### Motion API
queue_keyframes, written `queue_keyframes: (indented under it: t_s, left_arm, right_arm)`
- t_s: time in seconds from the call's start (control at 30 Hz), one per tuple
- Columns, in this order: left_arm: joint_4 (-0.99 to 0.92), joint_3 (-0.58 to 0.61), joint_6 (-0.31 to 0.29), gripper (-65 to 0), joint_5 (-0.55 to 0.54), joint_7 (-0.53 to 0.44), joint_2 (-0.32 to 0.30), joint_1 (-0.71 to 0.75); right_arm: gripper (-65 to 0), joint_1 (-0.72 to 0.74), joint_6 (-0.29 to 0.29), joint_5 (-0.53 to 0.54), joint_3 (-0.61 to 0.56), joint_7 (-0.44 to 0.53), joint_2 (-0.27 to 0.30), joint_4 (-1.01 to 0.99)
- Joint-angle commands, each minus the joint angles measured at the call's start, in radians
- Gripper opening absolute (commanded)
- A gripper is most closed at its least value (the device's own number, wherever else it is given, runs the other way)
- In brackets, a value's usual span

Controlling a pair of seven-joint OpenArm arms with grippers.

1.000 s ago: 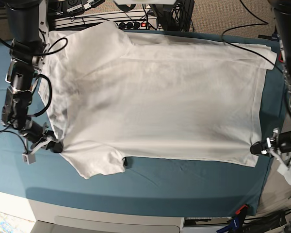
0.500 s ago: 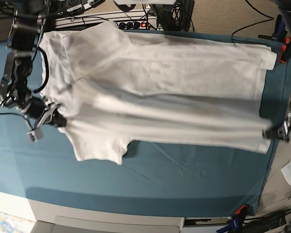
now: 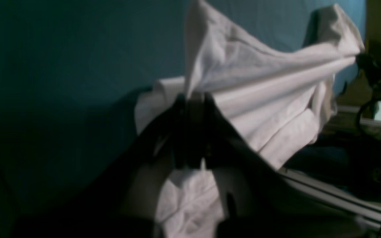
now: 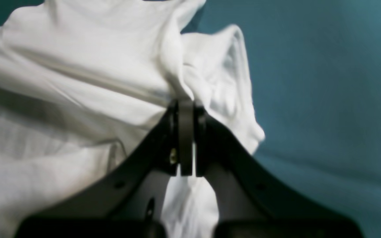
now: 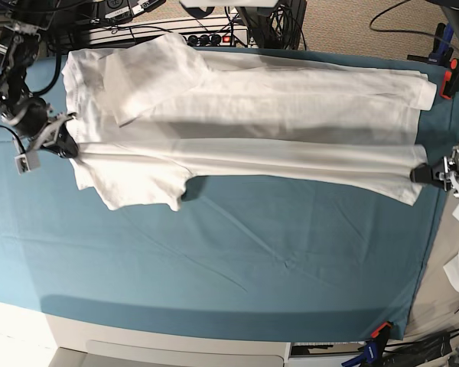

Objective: Fold the T-shirt properly
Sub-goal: 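Grasp the long edge with both grippers and fold it over lengthwise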

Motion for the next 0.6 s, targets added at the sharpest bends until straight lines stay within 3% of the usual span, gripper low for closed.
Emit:
queue_keyframes:
  t_s: [0.0, 0.57]
  left_arm:
    - [0.016, -0.008, -0.004, -65.0, -0.004, -0.009, -0.048, -0.004]
    - [0.022, -0.008, -0.004, -63.4, -0.004, -0.009, -0.055, 0.045]
  right_arm:
    - [-65.0, -0.002, -0.015, -0.001, 0.028, 0.02, 0.028, 0.014]
    - [-65.0, -0.087, -0.015, 0.033, 0.033, -0.037, 0.016, 0.014]
